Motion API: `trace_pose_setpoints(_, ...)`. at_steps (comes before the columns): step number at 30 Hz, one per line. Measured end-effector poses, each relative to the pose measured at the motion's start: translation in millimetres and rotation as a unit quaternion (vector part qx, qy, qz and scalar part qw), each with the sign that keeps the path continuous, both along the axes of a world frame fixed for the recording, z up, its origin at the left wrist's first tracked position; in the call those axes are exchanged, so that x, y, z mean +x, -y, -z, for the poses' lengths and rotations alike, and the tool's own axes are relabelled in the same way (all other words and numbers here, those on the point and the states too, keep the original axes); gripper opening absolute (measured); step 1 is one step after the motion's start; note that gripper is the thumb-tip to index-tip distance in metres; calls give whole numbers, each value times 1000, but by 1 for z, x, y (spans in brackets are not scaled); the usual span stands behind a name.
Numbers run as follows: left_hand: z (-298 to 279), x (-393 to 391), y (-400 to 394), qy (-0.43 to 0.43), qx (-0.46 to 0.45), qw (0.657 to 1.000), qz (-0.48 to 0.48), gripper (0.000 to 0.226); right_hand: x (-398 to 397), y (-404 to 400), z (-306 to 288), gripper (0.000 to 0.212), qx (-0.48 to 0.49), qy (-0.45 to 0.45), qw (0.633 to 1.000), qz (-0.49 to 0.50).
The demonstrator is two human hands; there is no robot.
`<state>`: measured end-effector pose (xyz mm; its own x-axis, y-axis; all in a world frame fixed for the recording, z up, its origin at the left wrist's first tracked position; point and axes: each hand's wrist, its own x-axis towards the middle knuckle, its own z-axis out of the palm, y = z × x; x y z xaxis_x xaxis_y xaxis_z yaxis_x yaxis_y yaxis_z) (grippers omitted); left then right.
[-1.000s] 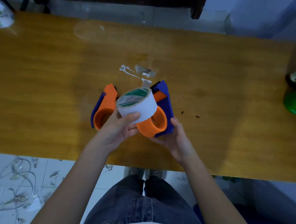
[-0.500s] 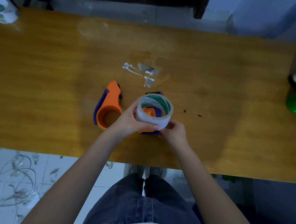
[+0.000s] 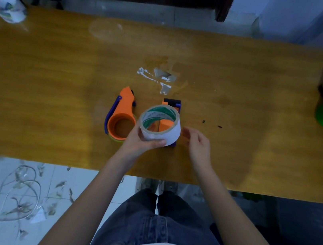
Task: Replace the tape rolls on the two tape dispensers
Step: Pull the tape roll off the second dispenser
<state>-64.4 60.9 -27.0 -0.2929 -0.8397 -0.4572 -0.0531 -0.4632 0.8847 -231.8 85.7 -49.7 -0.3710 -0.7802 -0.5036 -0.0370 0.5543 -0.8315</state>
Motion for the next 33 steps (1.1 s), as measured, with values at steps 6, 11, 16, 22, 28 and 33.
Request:
trace_pose_setpoints(6, 3, -4, 0, 33, -19, 999, -1, 98, 4, -4, -13, 32, 17, 70, 995, -62)
trace_pose_setpoints(11, -3, -8, -2, 29, -45, 998, -19, 91, 8, -1, -15, 32, 43, 56, 994, -89)
trace_pose_setpoints(16, -12, -2, -15, 34, -81, 993, -84, 83, 1, -2, -35, 27, -57, 5, 998, 19)
trace_pose_setpoints(22, -31, 9, -42, 58, -132, 980, -140, 84, 16, 5, -79, 11, -50, 106, 969, -215)
trace_pose_setpoints(28, -42, 51, -65, -6, -72, 980, -186, 96, 56, 9, -83, 24, -20, 161, 960, -228)
trace_pose_setpoints(33, -43, 108, -75, 9, 19, 946, -324, 44, 101, 4, -80, 36, -26, 147, 954, -261)
